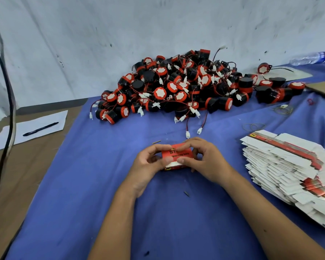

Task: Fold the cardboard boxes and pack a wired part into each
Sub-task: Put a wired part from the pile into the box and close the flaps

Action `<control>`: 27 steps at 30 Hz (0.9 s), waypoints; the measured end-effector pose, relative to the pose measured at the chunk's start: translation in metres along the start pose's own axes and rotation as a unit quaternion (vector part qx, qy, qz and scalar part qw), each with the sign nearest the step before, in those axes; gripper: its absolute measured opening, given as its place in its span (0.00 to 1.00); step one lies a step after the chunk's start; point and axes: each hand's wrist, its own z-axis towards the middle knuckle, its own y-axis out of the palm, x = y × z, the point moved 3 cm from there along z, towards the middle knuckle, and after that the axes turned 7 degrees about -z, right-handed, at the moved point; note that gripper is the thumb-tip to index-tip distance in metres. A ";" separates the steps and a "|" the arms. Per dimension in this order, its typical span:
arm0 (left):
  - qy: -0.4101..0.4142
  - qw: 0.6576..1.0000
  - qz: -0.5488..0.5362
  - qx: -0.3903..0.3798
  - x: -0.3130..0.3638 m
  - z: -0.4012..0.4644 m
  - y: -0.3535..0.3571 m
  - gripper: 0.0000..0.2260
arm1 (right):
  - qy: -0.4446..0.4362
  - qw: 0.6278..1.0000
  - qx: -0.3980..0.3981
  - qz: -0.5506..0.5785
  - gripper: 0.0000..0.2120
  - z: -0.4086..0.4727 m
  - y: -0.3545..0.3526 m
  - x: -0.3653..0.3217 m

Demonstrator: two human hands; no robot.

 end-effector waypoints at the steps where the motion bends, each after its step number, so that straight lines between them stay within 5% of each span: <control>1: 0.025 0.998 0.062 -0.003 0.001 -0.002 0.002 0.17 | -0.016 1.000 -0.003 -0.024 0.13 0.000 -0.001 -0.002; 8: 0.079 0.978 0.189 0.042 -0.002 0.000 0.011 0.15 | -0.078 0.986 -0.008 -0.150 0.18 -0.001 0.001 -0.009; 15: 0.061 0.985 0.157 0.034 -0.004 -0.004 0.009 0.16 | -0.113 0.972 -0.017 -0.207 0.20 -0.004 0.000 -0.007; 23: 0.065 0.984 0.164 0.033 -0.007 -0.005 0.006 0.32 | -0.106 0.978 0.063 -0.167 0.15 -0.002 -0.003 -0.014; 27: 0.060 0.987 0.145 0.023 -0.006 -0.005 0.005 0.33 | -0.081 0.981 0.032 -0.174 0.14 -0.003 0.006 -0.017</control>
